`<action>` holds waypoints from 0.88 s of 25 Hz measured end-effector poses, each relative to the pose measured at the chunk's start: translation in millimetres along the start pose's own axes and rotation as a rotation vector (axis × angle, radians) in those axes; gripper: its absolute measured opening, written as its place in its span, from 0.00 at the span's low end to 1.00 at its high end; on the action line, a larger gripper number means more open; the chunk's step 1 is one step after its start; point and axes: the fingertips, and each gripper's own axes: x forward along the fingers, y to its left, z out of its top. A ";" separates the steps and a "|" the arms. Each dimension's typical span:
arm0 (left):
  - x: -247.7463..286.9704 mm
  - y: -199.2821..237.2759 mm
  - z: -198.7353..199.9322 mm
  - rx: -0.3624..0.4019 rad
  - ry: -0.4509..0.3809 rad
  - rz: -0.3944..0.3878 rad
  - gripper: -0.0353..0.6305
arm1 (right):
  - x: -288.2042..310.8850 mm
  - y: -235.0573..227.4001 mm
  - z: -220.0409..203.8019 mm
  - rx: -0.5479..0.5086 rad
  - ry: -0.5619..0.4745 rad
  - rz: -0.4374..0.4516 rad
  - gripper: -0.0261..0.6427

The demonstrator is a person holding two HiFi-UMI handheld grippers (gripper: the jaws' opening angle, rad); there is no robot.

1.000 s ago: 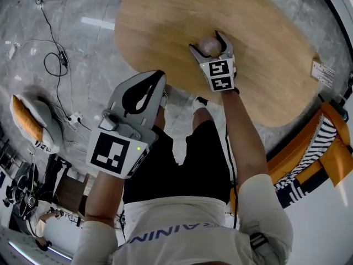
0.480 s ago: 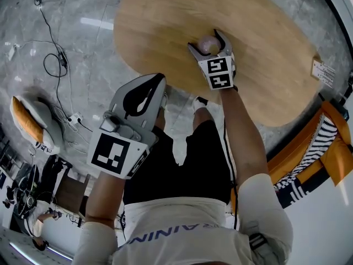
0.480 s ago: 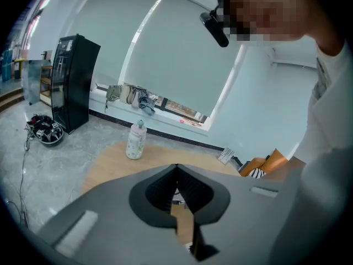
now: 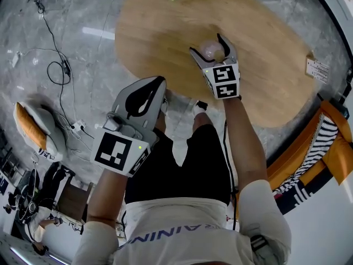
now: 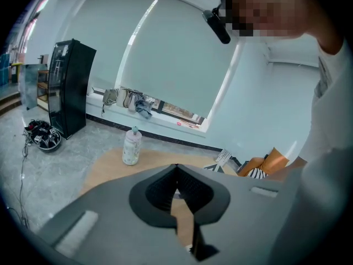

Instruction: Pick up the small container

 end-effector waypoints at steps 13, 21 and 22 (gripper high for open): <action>-40.3 -39.2 75.9 0.065 -0.098 0.020 0.06 | -174.7 -4.4 138.8 0.052 -0.157 -0.056 0.68; -60.6 -92.0 153.2 0.122 -0.197 -0.037 0.06 | -299.3 -22.8 201.7 0.073 -0.239 -0.119 0.68; -66.3 -98.4 161.7 0.128 -0.207 -0.049 0.06 | -314.0 -22.7 209.4 0.076 -0.248 -0.129 0.68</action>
